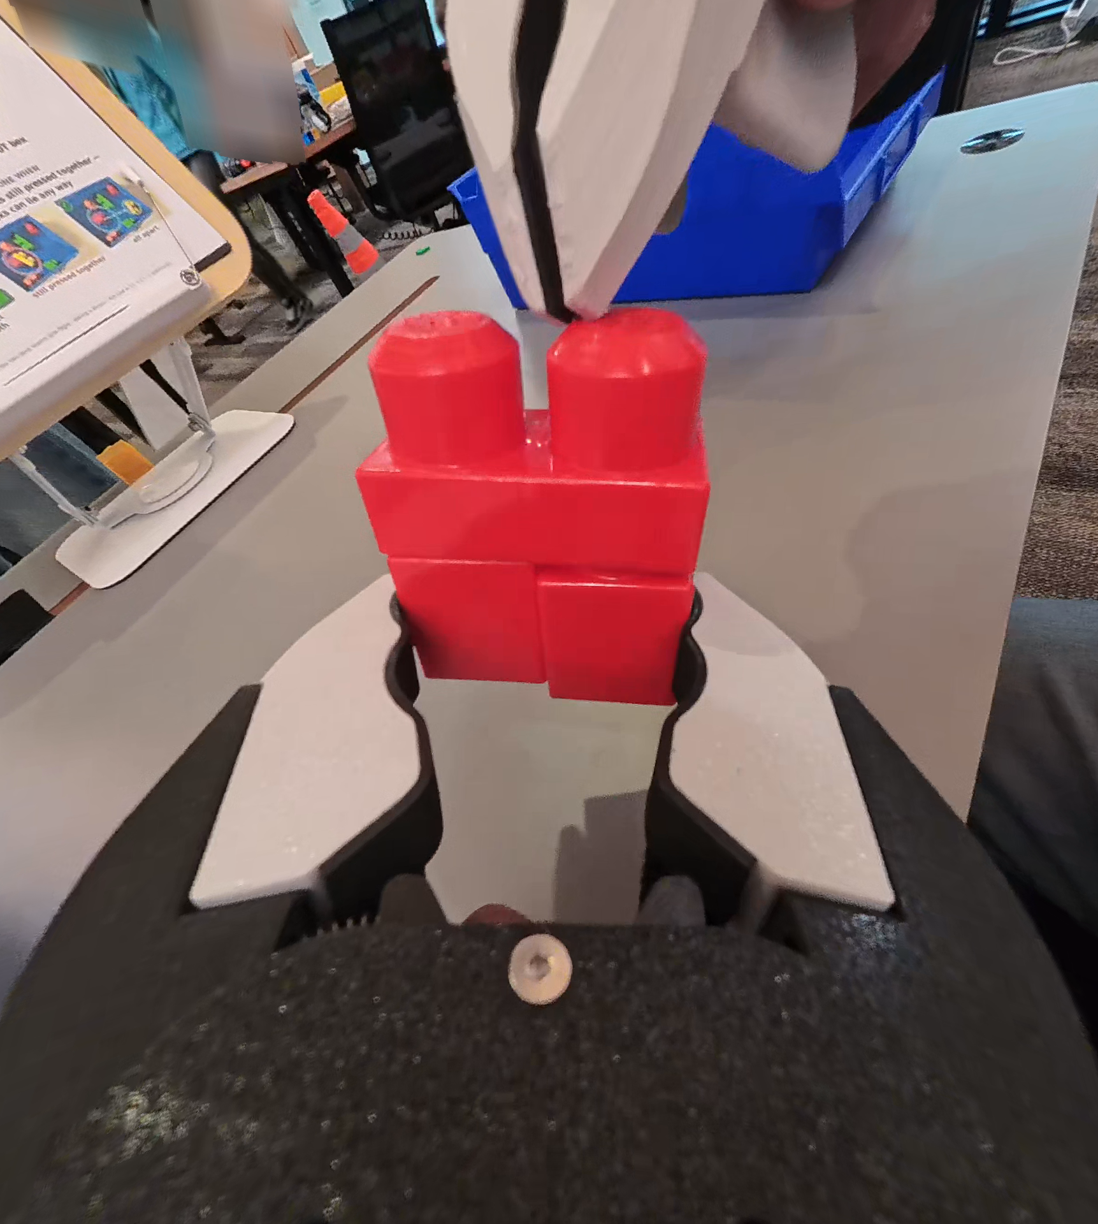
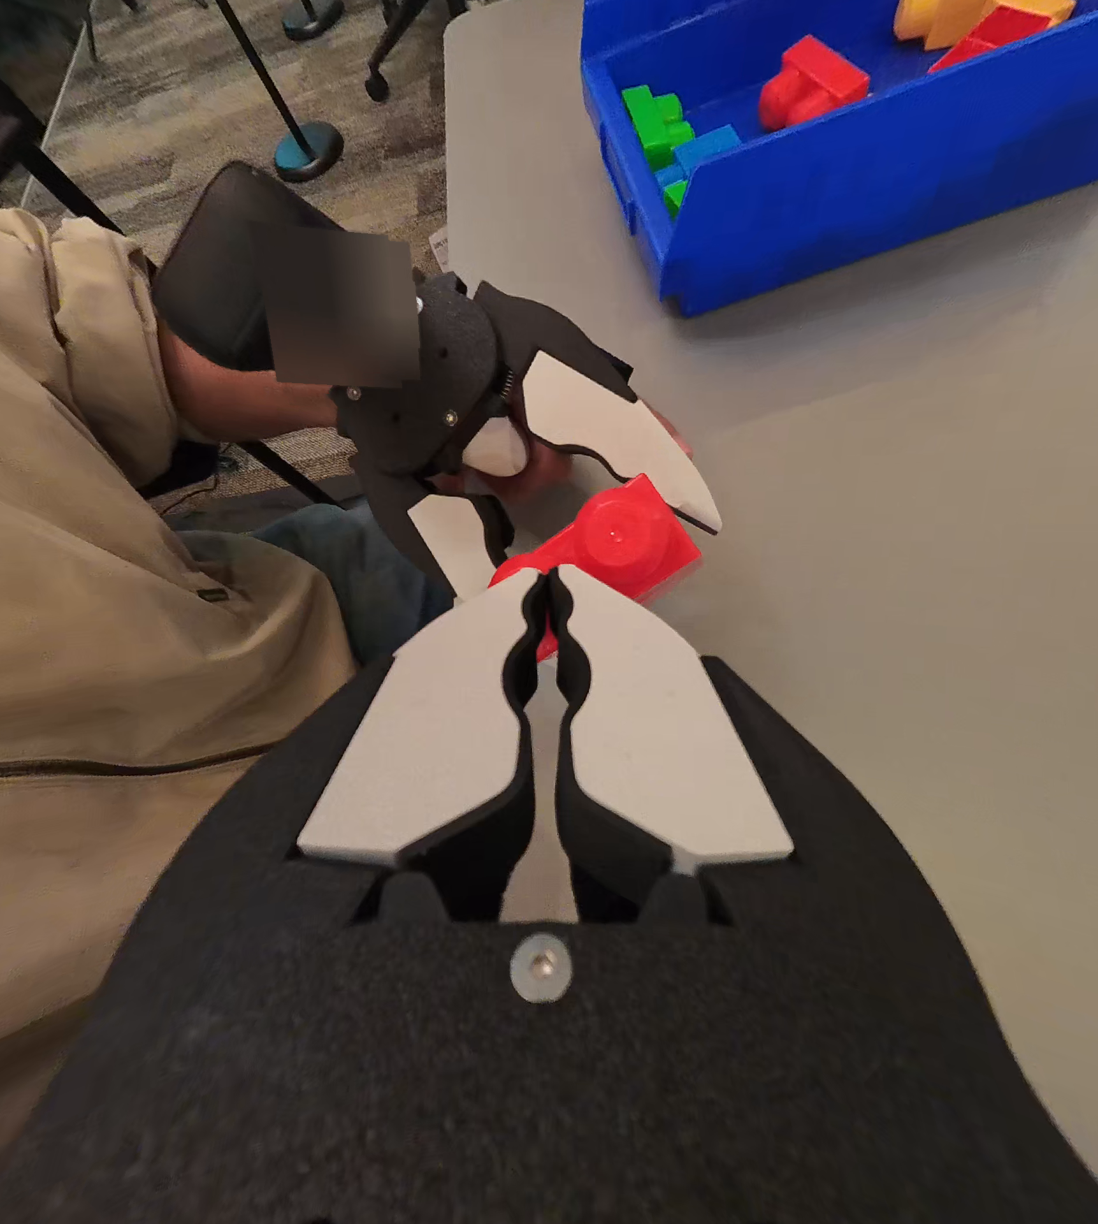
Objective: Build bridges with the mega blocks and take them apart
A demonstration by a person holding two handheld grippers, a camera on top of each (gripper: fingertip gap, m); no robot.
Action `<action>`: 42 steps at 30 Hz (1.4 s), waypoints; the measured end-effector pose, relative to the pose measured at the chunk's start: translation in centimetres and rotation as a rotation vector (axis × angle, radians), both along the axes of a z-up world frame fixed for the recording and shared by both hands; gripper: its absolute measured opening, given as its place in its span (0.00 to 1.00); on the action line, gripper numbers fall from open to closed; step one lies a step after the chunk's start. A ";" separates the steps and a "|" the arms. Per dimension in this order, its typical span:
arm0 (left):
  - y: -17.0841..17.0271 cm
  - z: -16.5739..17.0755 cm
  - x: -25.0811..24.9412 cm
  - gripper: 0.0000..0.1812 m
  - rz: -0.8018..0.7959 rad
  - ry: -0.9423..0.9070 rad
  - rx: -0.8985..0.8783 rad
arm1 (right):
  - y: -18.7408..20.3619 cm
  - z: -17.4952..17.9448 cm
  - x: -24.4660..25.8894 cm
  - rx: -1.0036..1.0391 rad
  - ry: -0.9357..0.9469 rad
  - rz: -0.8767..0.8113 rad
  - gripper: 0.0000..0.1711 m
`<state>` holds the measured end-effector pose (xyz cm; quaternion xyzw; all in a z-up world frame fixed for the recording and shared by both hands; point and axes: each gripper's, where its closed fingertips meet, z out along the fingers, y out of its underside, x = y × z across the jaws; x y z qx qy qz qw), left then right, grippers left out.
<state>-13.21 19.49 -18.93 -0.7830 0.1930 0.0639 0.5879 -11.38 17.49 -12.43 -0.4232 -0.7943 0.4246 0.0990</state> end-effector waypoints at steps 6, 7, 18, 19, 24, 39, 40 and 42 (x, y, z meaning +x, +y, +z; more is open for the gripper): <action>0.2 -0.1 -0.5 0.42 0.023 -0.011 -0.003 | -0.1 0.2 -0.6 -0.051 0.022 -0.012 0.00; 0.2 0.1 -0.6 0.42 0.020 -0.003 0.013 | -0.2 0.4 -0.6 -0.084 0.031 -0.009 0.00; -0.5 2.6 -0.6 0.42 0.023 0.148 0.137 | -0.6 -2.0 0.1 -1.060 -0.148 -0.080 0.60; -0.4 2.4 -0.6 0.42 0.027 0.185 0.131 | -1.1 -2.1 0.0 -1.065 -0.161 -0.076 0.63; -0.2 1.7 0.6 0.42 -0.015 0.219 0.113 | -3.9 -3.0 -0.2 -0.960 -0.192 -0.024 0.73; -0.4 1.3 1.0 0.43 -0.034 0.260 0.122 | -5.2 -3.3 0.1 -0.933 -0.255 0.050 0.66; -0.4 1.1 1.0 0.43 -0.030 0.267 0.116 | -5.2 -3.5 0.1 -0.925 -0.262 0.049 0.66; -0.2 0.9 0.7 0.43 -0.010 0.280 0.110 | -5.1 -3.6 0.0 -0.923 -0.267 0.041 0.66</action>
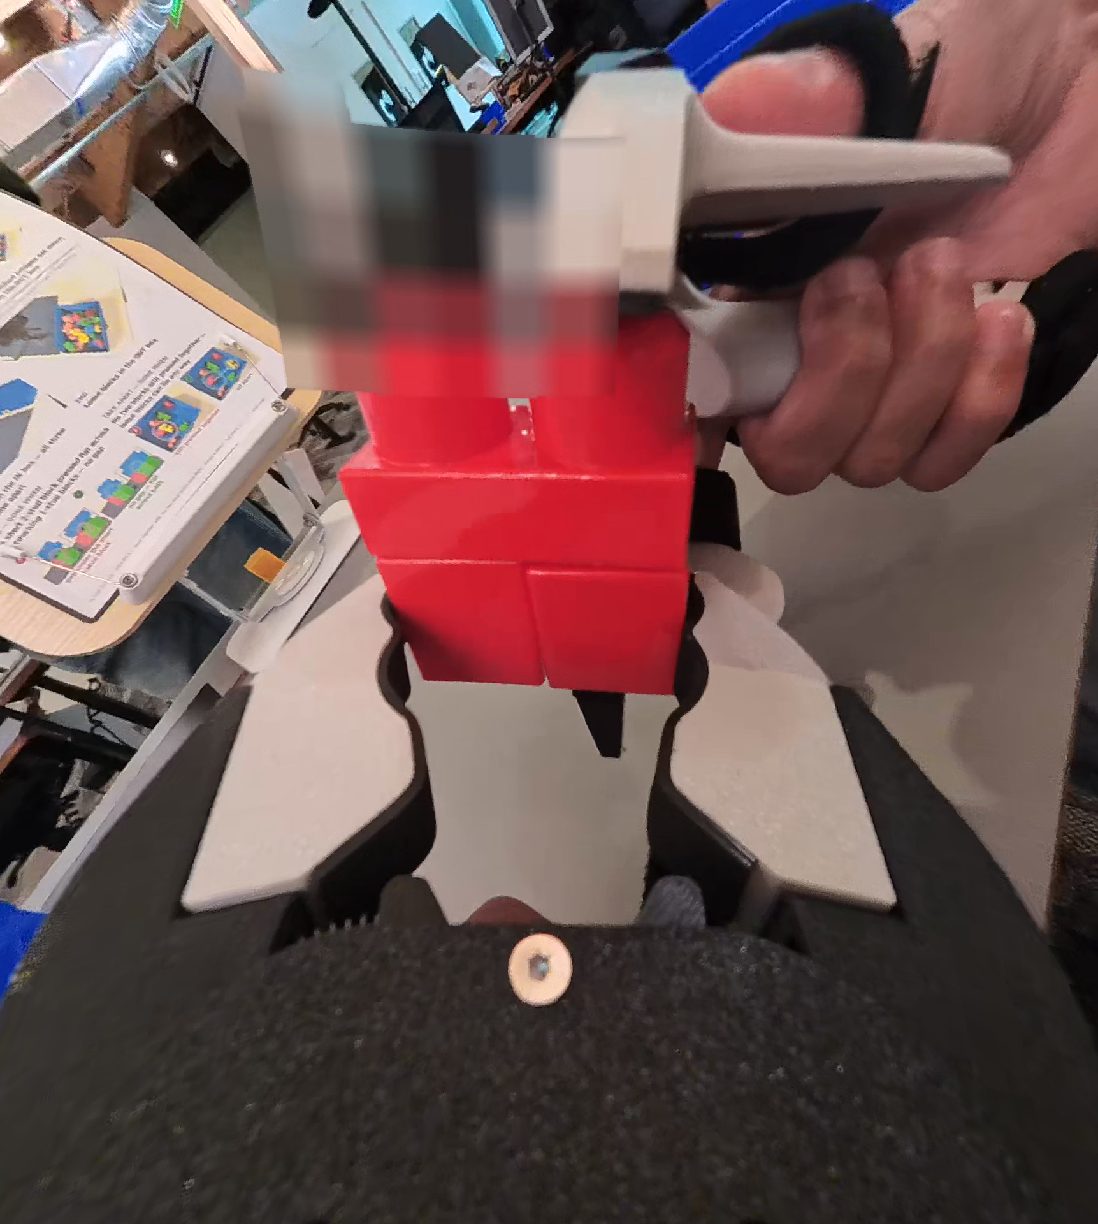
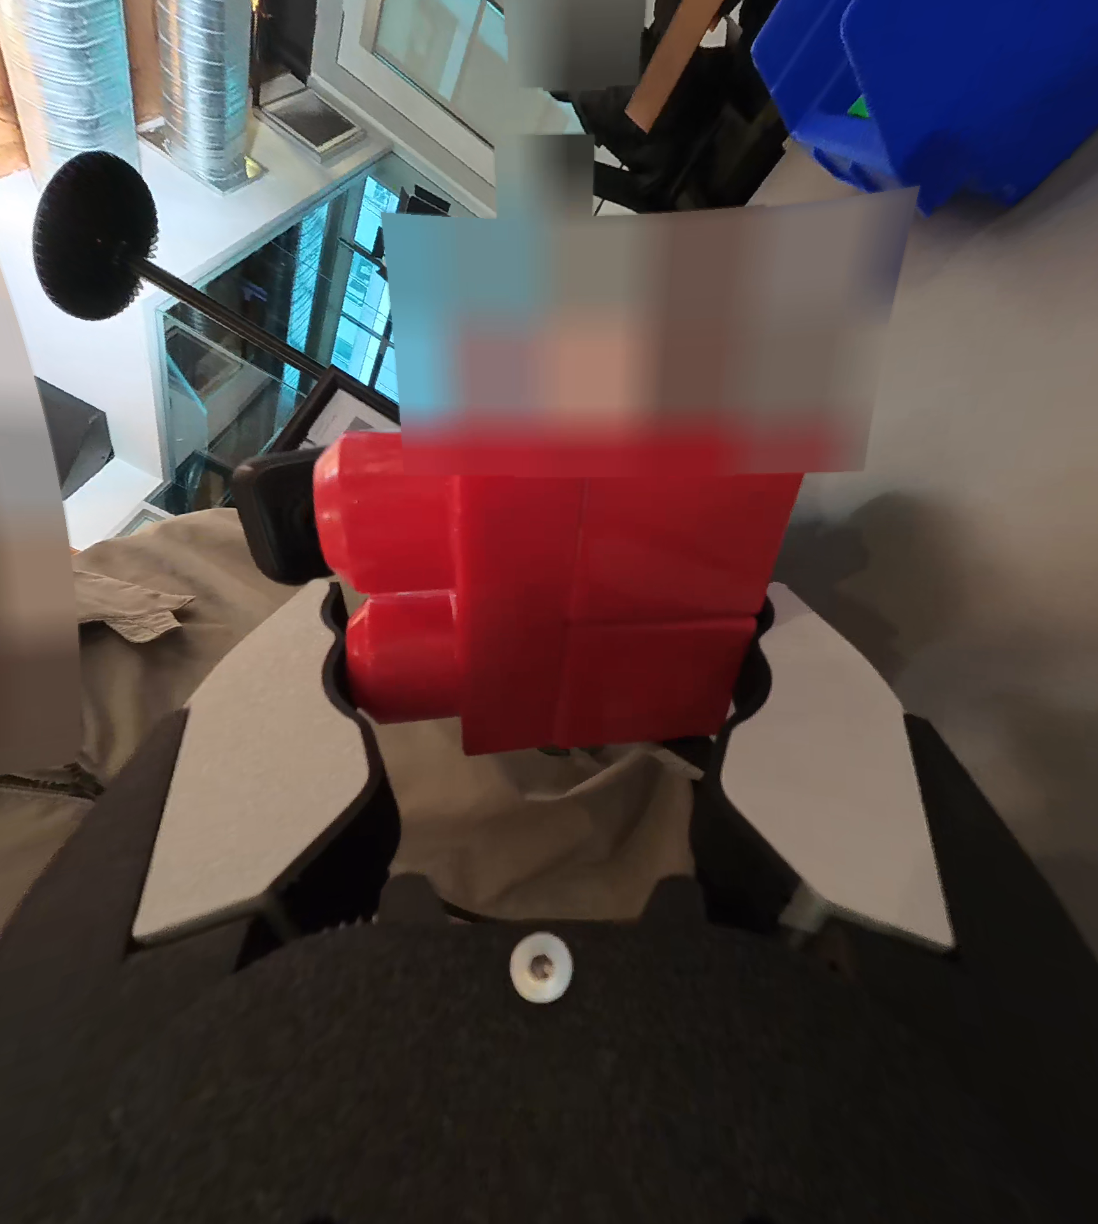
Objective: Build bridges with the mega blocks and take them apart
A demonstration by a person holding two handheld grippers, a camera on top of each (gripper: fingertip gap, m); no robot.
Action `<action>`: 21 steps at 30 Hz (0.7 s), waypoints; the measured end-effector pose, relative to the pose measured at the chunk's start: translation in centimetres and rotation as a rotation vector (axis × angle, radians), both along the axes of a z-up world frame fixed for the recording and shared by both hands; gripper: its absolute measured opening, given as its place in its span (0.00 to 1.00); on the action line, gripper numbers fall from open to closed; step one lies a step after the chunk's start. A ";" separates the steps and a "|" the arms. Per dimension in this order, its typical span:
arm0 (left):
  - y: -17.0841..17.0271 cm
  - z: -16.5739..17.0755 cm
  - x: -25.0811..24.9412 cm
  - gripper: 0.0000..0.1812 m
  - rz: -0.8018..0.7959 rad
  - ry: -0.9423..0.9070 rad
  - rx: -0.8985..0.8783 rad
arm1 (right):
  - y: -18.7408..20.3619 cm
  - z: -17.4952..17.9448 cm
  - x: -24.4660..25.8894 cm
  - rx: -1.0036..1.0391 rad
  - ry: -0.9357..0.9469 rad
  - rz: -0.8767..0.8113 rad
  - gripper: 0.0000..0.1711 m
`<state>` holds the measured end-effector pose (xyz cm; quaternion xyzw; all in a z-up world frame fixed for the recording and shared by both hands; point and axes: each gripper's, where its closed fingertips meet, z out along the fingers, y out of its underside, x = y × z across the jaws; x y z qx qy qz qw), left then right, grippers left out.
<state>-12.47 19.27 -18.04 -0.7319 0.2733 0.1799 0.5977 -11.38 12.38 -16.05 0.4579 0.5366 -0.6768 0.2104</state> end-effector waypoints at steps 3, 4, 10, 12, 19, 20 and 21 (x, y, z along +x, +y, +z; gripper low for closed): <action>0.0 -0.1 0.1 0.44 -0.001 0.011 0.001 | -0.1 0.0 0.2 -0.011 -0.006 0.019 0.66; 0.0 0.0 0.3 0.44 -0.011 0.009 0.000 | -0.2 0.1 0.3 -0.014 -0.008 0.027 0.66; 0.0 -0.4 0.4 0.44 -0.020 -0.006 -0.037 | -0.2 0.0 0.5 -0.051 -0.024 0.049 0.66; -0.3 -0.3 0.7 0.44 -0.052 -0.037 -0.050 | -0.5 0.2 0.7 -0.063 -0.030 0.064 0.66; -0.5 0.1 0.8 0.44 -0.081 -0.098 -0.045 | -0.6 0.6 0.5 -0.089 -0.052 0.054 0.66; -0.5 0.3 0.8 0.44 -0.082 -0.095 -0.031 | -0.6 0.8 0.5 -0.098 -0.043 0.053 0.66; -0.6 0.6 0.8 0.44 -0.081 -0.094 -0.013 | -0.6 1.1 0.5 -0.117 -0.030 0.054 0.66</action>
